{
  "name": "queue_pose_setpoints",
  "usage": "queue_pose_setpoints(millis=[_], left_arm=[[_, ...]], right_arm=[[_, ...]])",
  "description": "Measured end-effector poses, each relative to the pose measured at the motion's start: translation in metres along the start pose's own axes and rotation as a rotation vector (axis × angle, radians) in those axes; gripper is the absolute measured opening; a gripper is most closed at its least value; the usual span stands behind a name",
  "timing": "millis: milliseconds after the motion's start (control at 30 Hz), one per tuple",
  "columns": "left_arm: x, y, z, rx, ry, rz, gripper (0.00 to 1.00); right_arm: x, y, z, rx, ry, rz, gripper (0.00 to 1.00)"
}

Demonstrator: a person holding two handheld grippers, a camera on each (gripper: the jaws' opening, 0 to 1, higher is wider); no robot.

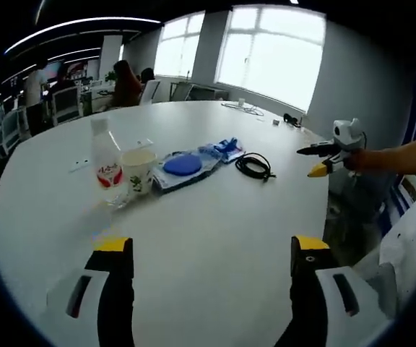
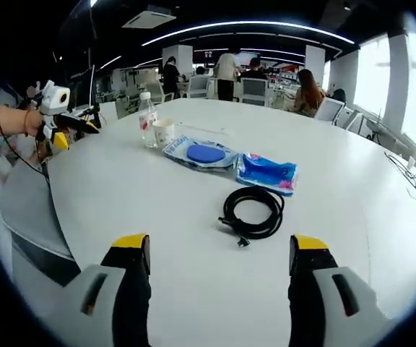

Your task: Arrange the tabletop items into an orderly group along one side of the table until the central work area is clear of visible clutter.

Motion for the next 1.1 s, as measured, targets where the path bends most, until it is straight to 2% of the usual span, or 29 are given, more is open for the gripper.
queue_pose_setpoints(millis=[1100], left_arm=[[0.0072, 0.0012, 0.004, 0.004, -0.001, 0.006, 0.92]], right_arm=[[-0.0002, 0.0017, -0.0011, 0.005, -0.004, -0.004, 0.78]])
Point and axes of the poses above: the point that each gripper's makers call its tool centre point, and the gripper's own axes: x roughly backward along the fingers, z roughly to its right, y roughly out of its underside, the point moved 8 cm from there along x, roughly backward along the fingers, and after that the axes turned 9 degrees about -y, right-handed, at the moved point
